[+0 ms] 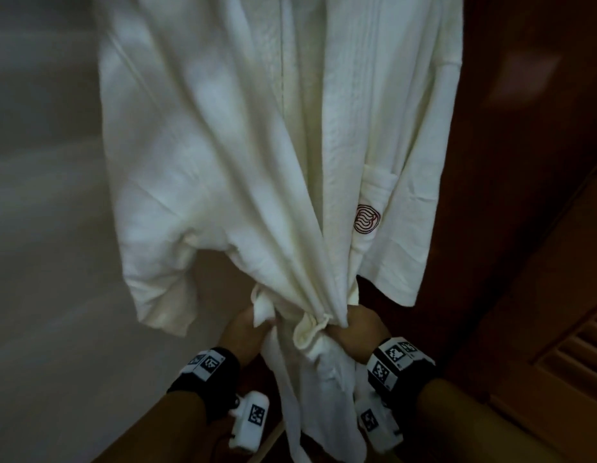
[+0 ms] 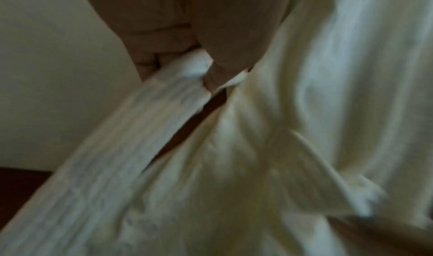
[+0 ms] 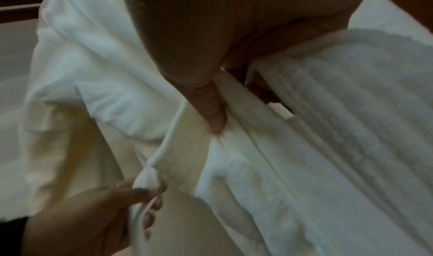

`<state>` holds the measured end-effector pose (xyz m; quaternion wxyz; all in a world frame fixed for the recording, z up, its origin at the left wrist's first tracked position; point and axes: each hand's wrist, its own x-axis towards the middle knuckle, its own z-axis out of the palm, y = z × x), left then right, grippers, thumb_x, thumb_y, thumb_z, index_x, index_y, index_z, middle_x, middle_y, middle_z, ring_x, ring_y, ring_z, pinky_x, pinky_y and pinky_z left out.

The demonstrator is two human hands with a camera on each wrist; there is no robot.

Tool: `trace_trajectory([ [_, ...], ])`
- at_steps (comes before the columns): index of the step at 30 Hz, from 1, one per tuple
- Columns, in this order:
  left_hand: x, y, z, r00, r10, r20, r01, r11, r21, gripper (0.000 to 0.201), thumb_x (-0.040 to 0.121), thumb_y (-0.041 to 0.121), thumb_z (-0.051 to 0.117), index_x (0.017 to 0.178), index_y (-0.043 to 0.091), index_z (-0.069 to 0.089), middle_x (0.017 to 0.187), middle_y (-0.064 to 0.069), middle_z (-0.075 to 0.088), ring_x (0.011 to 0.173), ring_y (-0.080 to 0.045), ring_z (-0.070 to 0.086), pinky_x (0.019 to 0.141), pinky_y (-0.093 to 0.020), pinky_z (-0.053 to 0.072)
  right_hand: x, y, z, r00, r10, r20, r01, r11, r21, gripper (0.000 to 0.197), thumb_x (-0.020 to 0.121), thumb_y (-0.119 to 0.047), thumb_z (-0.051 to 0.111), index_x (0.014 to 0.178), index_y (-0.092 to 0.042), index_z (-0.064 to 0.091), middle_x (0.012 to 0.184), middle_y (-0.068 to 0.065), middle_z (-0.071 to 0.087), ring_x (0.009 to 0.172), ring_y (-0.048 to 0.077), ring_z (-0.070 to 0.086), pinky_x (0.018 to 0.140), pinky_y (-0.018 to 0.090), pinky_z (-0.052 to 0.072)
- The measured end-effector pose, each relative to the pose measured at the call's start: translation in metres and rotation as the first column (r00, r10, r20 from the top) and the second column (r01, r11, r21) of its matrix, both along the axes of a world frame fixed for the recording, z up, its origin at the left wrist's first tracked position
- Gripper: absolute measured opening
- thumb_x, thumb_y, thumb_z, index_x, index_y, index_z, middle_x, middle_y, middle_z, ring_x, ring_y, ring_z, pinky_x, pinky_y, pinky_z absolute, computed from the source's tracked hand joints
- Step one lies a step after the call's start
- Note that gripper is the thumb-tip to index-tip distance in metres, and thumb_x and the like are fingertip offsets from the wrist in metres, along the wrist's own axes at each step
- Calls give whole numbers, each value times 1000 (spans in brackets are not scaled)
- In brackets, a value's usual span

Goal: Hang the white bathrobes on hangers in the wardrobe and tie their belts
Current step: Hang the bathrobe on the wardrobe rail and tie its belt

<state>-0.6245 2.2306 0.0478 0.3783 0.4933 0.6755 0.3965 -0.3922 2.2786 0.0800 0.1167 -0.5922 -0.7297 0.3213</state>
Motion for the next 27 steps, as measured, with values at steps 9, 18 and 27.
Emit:
trace_trajectory([
  [9,-93,-30,20,953,195,-234,-205,979,-19,22,90,32,66,89,11,68,64,-2,67,53,-21,60,56,-31,50,27,11,14,991,-120,55,114,989,95,38,89,-53,56,95,-19,69,92,2,69,69,10,55,62,23,48],
  [18,-82,-61,32,830,-96,-550,37,993,-116,63,80,21,71,127,15,30,100,-5,58,79,-18,59,67,-35,52,19,8,6,982,-117,147,106,991,79,23,89,-34,61,98,-18,74,108,2,71,91,17,63,78,23,50],
  [27,-91,-69,50,822,160,-547,-147,987,68,38,92,28,61,123,14,45,98,-1,59,79,-25,61,69,-32,49,29,17,23,991,-127,-30,130,980,151,18,91,-23,58,96,-27,74,114,-4,69,109,16,61,83,18,41],
])
